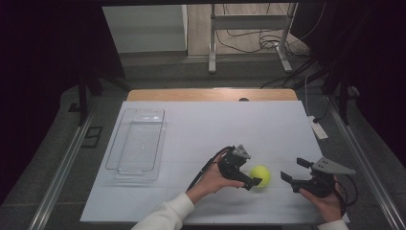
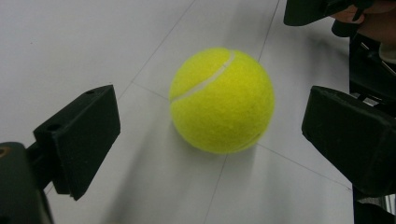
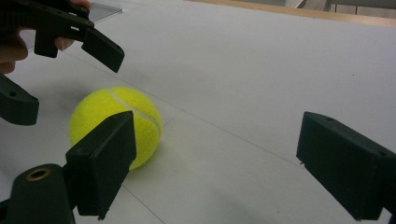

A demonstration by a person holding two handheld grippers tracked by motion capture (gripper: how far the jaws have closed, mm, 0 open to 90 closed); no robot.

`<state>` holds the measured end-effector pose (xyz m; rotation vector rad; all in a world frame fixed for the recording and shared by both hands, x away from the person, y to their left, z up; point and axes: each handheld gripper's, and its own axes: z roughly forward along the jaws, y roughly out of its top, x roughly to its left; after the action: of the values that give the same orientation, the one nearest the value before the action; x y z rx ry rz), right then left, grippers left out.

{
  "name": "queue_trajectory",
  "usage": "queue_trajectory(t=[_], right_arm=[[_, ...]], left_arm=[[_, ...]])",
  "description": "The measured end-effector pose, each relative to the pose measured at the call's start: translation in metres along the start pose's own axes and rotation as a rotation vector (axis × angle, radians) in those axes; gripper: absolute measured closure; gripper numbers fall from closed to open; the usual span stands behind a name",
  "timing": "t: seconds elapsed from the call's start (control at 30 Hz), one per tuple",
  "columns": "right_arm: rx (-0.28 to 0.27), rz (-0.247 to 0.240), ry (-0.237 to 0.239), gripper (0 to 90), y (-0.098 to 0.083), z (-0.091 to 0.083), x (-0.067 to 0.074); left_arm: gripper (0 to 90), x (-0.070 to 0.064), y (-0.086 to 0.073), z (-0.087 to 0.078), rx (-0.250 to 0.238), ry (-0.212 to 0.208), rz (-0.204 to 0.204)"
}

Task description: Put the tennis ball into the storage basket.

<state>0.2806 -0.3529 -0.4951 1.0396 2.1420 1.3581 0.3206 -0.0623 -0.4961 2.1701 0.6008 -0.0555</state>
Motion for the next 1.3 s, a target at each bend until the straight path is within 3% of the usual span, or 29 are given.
queue_trajectory(t=[0.97,1.13,1.3], right_arm=[[0.003,-0.001,0.001,12.2,0.0,0.0,0.0],[-0.001,0.0,0.001,12.2,0.0,0.0,-0.001],[0.0,0.001,0.001,12.2,0.0,0.0,0.0]], left_arm=[[6.5,-0.005,0.005,0.04,0.056,0.01,0.002],[14.4,-0.007,0.004,0.041,0.067,0.034,0.026],[26.2,-0.007,0.005,0.039,0.048,0.027,0.01]])
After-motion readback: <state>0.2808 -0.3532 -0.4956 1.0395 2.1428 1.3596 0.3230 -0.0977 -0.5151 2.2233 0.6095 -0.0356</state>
